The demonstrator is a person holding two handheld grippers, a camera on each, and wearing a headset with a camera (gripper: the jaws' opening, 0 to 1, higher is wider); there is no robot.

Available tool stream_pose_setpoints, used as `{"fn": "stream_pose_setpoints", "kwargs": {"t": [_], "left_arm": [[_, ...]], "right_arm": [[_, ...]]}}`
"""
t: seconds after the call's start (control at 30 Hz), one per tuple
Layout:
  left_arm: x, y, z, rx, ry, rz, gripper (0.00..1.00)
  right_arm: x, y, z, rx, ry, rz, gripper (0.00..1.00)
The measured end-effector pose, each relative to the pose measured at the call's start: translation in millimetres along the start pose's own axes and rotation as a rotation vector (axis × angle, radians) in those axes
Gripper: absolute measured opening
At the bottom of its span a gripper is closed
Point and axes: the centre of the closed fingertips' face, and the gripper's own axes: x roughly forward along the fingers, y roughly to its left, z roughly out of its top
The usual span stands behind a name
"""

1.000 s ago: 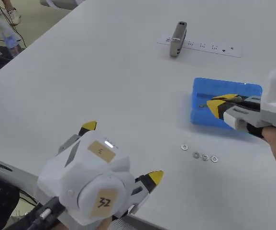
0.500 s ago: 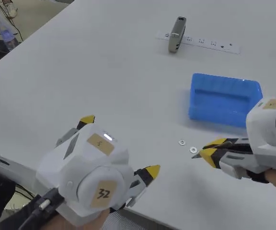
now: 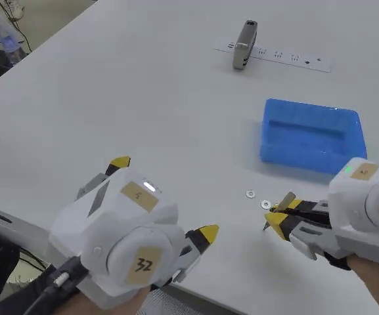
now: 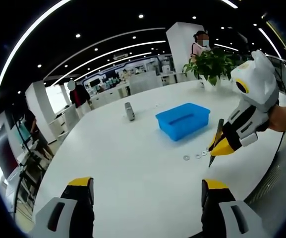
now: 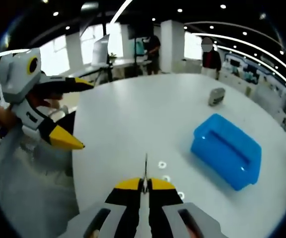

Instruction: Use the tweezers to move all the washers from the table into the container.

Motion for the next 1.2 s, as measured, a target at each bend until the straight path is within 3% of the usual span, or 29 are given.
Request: {"fn": "stream_pose_setpoints", "kwargs": {"t": [0.13, 0.27, 0.4, 0.57, 0.83, 1.03, 1.2], "left_arm": [[0.0, -0.9, -0.3, 0.004, 0.001, -0.004, 0.91], [0.0, -1.3, -0.5, 0.005, 0.003, -0.006, 0.91], [0.2, -0.8, -1.3, 0.007, 0.008, -0.004, 0.91], [0.1, 0.9, -1.0, 0.002, 0.006, 0.003, 0.91], [0.5, 1.4, -1.3, 0.003, 0.007, 0.006, 0.90], [0.6, 2.0, -1.1, 0.002, 0.005, 0.008, 0.90], [0.8, 1.6, -1.2, 0.004, 0.007, 0.007, 0.90]], "right_arm": [[-0.6, 2.9, 0.9, 0.016, -0.015, 0.001, 0.01], [2.5, -4.2, 17.5, 0.118, -0.059, 0.021, 0.03], [10.6, -21.6, 31.9, 0.101, -0.060, -0.020, 0.03], [20.1, -33.8, 43.5, 0.097, -0.071, -0.035, 0.03], [31.0, -31.9, 41.0, 0.087, -0.054, -0.037, 0.03], [33.5, -41.6, 37.3, 0.115, -0.055, -0.047, 0.04], [34.6, -40.0, 39.2, 0.160, -0.063, -0.037, 0.04]]}}
